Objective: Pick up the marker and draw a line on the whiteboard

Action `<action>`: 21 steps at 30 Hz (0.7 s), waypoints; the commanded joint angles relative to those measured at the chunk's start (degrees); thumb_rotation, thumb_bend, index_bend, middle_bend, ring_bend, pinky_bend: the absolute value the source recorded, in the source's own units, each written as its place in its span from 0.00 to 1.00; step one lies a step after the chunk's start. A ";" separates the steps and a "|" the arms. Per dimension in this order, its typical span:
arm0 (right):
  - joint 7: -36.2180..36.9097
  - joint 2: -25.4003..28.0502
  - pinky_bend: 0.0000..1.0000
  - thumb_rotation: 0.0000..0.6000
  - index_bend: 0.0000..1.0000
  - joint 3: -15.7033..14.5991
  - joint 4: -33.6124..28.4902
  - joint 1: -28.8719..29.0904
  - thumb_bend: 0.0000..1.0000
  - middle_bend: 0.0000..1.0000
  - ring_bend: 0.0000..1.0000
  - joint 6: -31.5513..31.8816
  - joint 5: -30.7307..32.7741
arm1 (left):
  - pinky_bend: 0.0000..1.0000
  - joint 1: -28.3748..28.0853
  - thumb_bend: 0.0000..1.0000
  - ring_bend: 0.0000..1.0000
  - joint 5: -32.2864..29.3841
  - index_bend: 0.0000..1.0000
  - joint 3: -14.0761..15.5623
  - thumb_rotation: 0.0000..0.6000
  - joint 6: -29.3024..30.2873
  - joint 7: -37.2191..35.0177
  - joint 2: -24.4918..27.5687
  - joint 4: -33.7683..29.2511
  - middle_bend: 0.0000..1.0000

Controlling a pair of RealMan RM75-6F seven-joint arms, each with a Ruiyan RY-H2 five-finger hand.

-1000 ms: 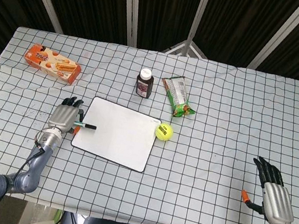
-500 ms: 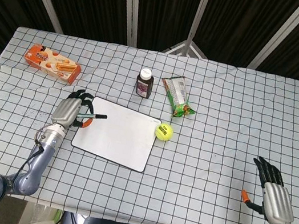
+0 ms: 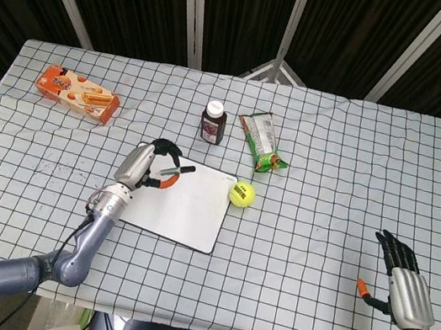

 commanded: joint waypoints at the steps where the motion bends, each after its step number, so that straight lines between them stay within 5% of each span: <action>1: 0.19 0.06 0.00 1.00 0.00 0.00 0.02 0.05 0.33 0.00 0.00 -0.13 0.02 | 0.28 -1.97 0.53 0.18 1.59 0.71 -0.55 1.00 -1.04 -3.26 -2.92 3.65 0.32; 21: 1.28 0.39 0.00 1.00 0.00 0.08 0.14 0.34 0.33 0.00 0.00 -0.81 0.23 | 0.28 -7.42 0.53 0.18 5.46 0.72 -0.06 1.00 -3.68 -14.86 -12.67 17.94 0.33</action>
